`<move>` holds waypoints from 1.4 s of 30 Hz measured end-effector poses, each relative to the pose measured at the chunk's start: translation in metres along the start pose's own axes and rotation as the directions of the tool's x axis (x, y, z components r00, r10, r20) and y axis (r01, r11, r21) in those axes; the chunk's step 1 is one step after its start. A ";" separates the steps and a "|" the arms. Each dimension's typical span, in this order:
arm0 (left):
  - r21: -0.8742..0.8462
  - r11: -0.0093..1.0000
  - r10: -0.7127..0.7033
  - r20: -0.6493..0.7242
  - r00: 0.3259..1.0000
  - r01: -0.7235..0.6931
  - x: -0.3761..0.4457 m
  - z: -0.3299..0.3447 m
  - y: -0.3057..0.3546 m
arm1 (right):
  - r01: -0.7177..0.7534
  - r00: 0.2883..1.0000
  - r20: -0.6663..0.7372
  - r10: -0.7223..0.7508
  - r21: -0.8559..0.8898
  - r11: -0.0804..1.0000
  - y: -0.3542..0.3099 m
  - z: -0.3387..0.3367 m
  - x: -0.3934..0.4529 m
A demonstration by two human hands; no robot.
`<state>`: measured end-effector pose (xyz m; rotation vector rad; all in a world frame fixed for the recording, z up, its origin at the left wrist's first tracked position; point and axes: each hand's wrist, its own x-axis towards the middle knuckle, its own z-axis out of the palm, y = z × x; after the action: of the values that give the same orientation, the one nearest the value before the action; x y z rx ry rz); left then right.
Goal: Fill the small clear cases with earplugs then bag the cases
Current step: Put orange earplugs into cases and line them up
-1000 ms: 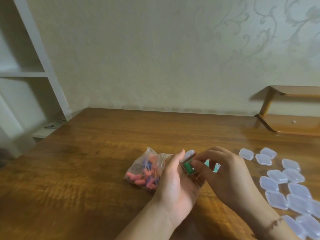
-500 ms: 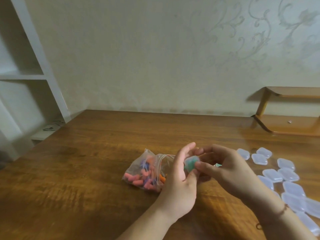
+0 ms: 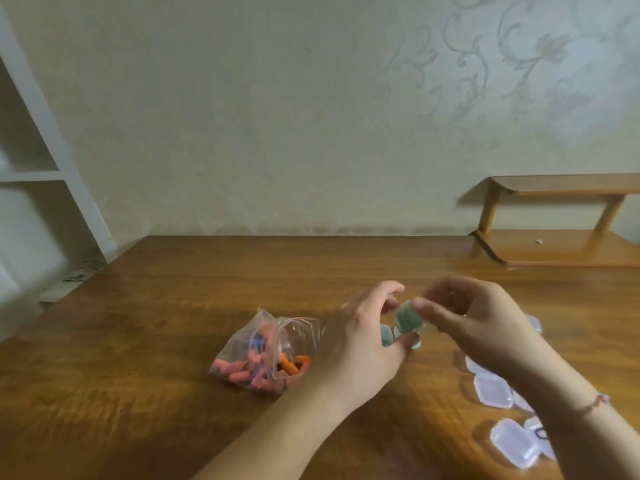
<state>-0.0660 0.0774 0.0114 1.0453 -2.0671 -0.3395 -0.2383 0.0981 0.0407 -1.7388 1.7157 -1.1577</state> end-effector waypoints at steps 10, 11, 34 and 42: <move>0.205 0.976 -0.147 0.351 0.925 0.078 0.038 0.060 0.003 | -0.173 0.976 -0.177 0.128 -0.267 0.948 0.066 -0.044 0.008; 0.223 0.973 -0.142 0.360 0.922 0.063 0.037 0.062 0.003 | -0.173 0.979 -0.153 0.132 -0.295 0.940 0.067 -0.045 0.007; 0.001 0.994 0.103 0.242 0.965 -0.106 0.023 0.080 0.026 | -0.151 0.970 0.125 0.210 -0.369 0.917 0.056 -0.043 -0.008; -0.542 0.736 -0.284 0.295 0.912 0.404 -0.005 0.022 0.030 | 0.297 0.951 -0.021 -0.310 -0.224 0.928 0.031 -0.019 -0.022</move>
<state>-0.0974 0.0975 0.0100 1.0124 -1.7145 -1.2467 -0.2698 0.1193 0.0211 -2.1886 1.7014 -1.1898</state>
